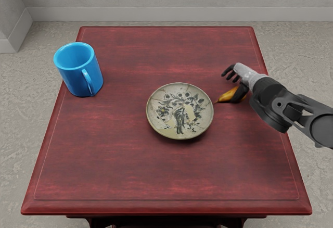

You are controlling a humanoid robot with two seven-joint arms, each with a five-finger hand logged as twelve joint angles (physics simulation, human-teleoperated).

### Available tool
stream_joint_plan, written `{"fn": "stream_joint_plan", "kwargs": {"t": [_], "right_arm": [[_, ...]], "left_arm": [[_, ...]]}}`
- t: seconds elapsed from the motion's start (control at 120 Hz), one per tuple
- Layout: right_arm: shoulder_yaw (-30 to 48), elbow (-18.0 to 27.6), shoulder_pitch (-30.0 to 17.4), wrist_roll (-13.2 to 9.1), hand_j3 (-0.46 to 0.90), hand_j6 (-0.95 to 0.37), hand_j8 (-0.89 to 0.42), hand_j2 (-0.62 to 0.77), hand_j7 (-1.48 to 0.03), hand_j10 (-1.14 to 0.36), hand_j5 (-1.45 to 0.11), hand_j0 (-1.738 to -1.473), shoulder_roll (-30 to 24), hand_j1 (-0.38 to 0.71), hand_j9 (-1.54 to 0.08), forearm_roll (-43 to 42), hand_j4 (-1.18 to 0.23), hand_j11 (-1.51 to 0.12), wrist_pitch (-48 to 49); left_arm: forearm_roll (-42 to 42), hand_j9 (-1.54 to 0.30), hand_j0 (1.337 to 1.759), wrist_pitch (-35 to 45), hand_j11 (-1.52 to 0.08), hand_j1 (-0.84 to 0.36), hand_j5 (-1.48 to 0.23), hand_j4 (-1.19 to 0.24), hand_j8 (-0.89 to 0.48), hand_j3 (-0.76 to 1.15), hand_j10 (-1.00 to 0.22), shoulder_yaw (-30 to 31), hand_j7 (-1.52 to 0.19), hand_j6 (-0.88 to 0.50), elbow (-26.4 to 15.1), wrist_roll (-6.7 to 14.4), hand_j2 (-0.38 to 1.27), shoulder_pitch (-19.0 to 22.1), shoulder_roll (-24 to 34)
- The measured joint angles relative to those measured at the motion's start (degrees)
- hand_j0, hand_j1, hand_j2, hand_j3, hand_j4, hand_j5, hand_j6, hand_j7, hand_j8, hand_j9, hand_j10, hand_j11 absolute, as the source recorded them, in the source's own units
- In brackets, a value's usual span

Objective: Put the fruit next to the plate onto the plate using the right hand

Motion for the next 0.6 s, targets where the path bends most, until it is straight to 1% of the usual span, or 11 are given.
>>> {"fn": "stream_joint_plan", "kwargs": {"t": [0.208, 0.317, 0.475, 0.6], "right_arm": [[-0.01, 0.01, 0.75, 0.02, 0.00, -0.46, -0.46, -0.07, -0.60, -0.46, -0.60, -1.658, -0.09, 0.21, -0.60, 1.84, -0.46, -0.60, 0.53], [0.03, 0.01, 1.32, 0.03, 0.00, -0.49, -0.49, -0.05, -0.64, -0.45, -0.64, -1.658, -0.18, 0.23, -0.64, 2.65, -0.49, -0.64, 0.92], [0.11, 0.00, 2.22, 0.05, 0.00, -0.58, -0.54, 0.14, -0.75, -0.50, -0.75, -1.658, -0.36, 0.27, -0.75, 6.29, -0.57, -0.75, 1.08], [0.14, 0.00, 2.60, 0.07, 0.00, -0.64, -0.54, 0.26, -0.84, -0.51, -0.84, -1.658, -0.41, 0.30, -0.84, 8.64, -0.64, -0.84, 1.12]], "left_arm": [[0.00, 0.00, 1.658, 0.00, 0.00, 0.35, 0.00, 0.00, 0.00, 0.00, 0.00, -0.01, 0.00, 0.00, 0.00, 0.00, 0.00, -0.05, 0.00], [0.00, 0.00, 1.658, 0.00, 0.00, 0.35, 0.00, 0.00, 0.00, 0.00, 0.00, 0.00, 0.00, 0.00, 0.00, 0.00, 0.00, 0.00, 0.00], [0.00, 0.00, 1.658, 0.00, 0.00, 0.35, 0.00, 0.00, 0.00, 0.00, 0.00, 0.00, 0.00, 0.00, 0.00, 0.00, 0.00, 0.00, 0.00], [0.00, 0.00, 1.658, 0.00, 0.00, 0.35, 0.00, 0.00, 0.00, 0.00, 0.00, 0.00, 0.00, 0.00, 0.00, 0.00, 0.00, -0.01, 0.00]]}}
